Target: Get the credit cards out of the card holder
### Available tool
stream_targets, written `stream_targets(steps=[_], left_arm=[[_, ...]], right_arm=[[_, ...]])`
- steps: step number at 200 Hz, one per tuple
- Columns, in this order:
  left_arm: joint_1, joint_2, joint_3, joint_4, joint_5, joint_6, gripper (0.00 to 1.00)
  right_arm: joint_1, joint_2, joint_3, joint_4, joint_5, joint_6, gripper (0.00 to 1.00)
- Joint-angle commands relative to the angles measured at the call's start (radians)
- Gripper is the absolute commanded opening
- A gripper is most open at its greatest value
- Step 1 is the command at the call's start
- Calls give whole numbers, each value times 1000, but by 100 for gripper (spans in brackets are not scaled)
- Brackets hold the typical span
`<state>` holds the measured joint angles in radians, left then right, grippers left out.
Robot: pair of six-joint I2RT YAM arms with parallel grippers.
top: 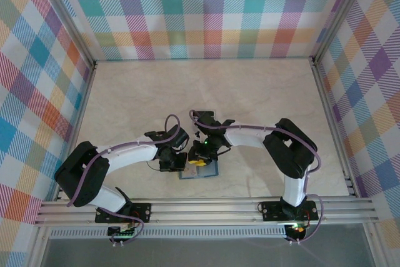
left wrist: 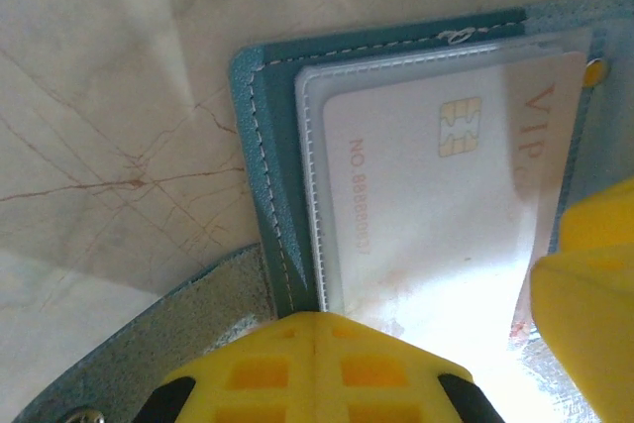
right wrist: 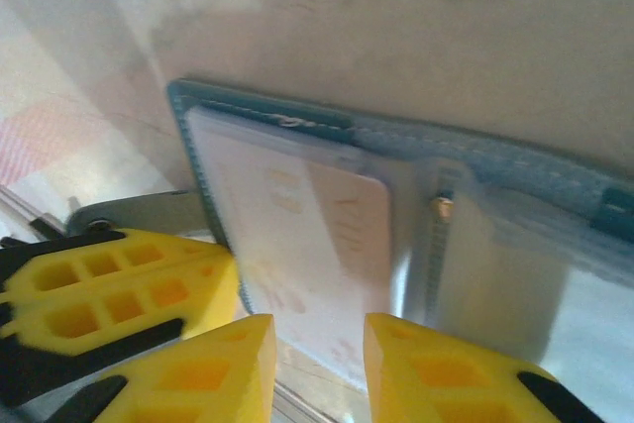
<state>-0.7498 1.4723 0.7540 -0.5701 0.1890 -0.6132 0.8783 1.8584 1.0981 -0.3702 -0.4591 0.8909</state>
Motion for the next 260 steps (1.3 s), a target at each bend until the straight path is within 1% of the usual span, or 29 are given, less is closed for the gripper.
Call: stream_targets(steps=[1, 69, 102, 112, 148, 188, 227, 236, 248, 260], left_arm=[[8, -3, -18, -1, -3, 12, 4], [9, -13, -31, 1, -1, 9, 4], [8, -7, -35, 6, 9, 6, 4], [8, -10, -35, 5, 9, 6, 4], [8, -13, -39, 7, 9, 4, 4], [7, -15, -41, 3, 8, 7, 4], [8, -21, -41, 4, 9, 3, 4], [7, -21, -40, 3, 9, 3, 4], [8, -22, -39, 3, 10, 3, 4], [8, -22, -36, 0, 9, 4, 4]], right_arm=[[8, 17, 25, -55, 10, -35, 32], [17, 7, 31, -58, 14, -39, 32], [24, -2, 32, -44, 3, -37, 26], [26, -1, 35, -45, 1, -39, 22], [28, 7, 42, -69, 16, -45, 17], [28, -11, 48, -119, 70, -57, 16], [28, -3, 31, -34, 13, -30, 16], [28, 0, 25, -20, 4, -23, 17], [28, 3, 23, -16, 5, -18, 21], [30, 6, 22, -15, 4, -19, 20]])
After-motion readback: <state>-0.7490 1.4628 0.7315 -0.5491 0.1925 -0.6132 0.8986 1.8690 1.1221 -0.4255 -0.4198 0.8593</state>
